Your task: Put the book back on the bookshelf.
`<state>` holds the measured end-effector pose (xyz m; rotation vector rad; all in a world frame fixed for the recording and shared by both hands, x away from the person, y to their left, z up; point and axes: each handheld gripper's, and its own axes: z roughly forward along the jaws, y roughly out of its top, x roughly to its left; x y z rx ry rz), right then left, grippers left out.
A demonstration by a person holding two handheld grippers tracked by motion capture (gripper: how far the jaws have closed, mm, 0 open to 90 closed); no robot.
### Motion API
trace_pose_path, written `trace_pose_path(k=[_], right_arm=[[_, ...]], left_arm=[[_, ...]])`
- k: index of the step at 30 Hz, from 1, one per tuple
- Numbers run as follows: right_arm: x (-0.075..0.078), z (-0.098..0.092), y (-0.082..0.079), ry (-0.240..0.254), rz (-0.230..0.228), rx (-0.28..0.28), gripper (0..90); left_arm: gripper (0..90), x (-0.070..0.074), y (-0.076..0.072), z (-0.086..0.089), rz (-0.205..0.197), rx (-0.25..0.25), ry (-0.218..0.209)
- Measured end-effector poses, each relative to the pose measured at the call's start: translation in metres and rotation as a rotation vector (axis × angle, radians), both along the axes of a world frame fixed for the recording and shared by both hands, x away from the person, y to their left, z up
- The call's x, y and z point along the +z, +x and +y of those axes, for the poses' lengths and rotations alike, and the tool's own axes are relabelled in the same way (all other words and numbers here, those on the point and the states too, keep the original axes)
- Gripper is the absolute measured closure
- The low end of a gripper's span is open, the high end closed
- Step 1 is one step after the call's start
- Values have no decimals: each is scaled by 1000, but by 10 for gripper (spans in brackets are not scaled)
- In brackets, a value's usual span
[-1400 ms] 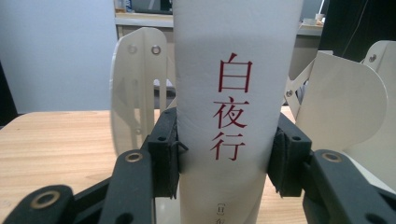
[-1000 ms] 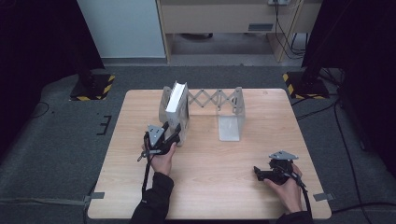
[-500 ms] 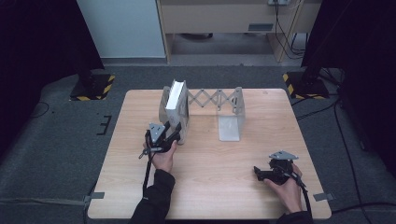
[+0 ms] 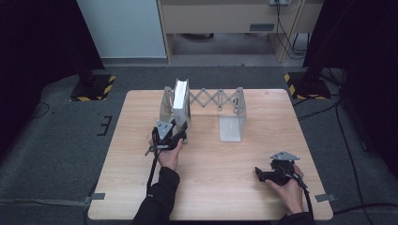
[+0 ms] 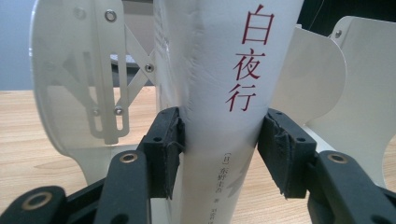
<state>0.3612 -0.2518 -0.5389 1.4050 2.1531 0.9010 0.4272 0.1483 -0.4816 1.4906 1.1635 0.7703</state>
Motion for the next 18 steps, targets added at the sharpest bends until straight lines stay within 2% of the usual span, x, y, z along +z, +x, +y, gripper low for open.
trace_pose_path(k=[7, 10, 13, 16, 18], right_arm=[[0, 0, 0, 0, -1, 0, 36], [0, 0, 0, 0, 0, 0, 36], [0, 0, 0, 0, 0, 0, 36], [0, 0, 0, 0, -1, 0, 36], [0, 0, 0, 0, 0, 0, 36]], left_arm=[[477, 4, -5, 7, 28, -43, -5], [451, 9, -12, 13, 58, -85, -5], [438, 15, -22, 20, 90, -118, 18], [415, 19, -30, 29, 133, -159, -6], [408, 21, -37, 37, 143, -176, -18]])
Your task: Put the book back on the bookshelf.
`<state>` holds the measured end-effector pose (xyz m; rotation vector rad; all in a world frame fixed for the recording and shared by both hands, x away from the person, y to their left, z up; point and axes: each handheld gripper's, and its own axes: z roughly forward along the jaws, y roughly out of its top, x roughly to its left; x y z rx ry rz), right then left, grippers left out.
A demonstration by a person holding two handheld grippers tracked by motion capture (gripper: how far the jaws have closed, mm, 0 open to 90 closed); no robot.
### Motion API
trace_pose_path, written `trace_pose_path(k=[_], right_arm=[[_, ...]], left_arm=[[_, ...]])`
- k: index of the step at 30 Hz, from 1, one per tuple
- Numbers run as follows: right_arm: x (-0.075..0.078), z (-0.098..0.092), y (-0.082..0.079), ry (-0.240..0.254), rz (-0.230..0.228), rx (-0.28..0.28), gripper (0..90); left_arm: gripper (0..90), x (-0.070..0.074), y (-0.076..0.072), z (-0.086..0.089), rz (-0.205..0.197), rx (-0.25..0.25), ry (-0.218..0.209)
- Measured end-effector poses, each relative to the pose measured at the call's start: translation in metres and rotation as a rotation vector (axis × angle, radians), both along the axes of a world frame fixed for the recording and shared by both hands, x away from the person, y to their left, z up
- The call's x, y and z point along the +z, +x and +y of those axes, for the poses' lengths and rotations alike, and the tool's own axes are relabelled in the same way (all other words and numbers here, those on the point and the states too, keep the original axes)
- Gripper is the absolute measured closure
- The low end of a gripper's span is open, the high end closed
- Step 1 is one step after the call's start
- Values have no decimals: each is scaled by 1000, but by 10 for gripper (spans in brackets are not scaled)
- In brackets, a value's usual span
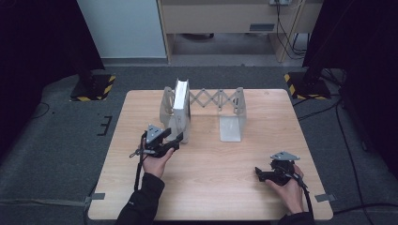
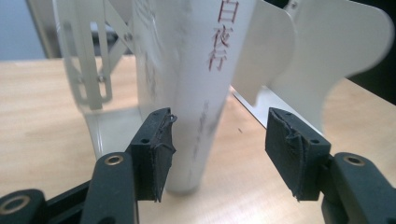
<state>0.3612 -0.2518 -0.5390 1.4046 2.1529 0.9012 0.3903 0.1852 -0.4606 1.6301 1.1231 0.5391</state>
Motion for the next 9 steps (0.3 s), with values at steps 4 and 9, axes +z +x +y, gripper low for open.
trace_pose_path(k=[4, 9], right_arm=[[0, 0, -1, 4, -1, -6, 67], [3, -2, -5, 37, -34, 24, 276]], left_arm=[[390, -2, -15, 17, 30, -18, -3], [359, -15, -33, 44, 86, -31, 39]])
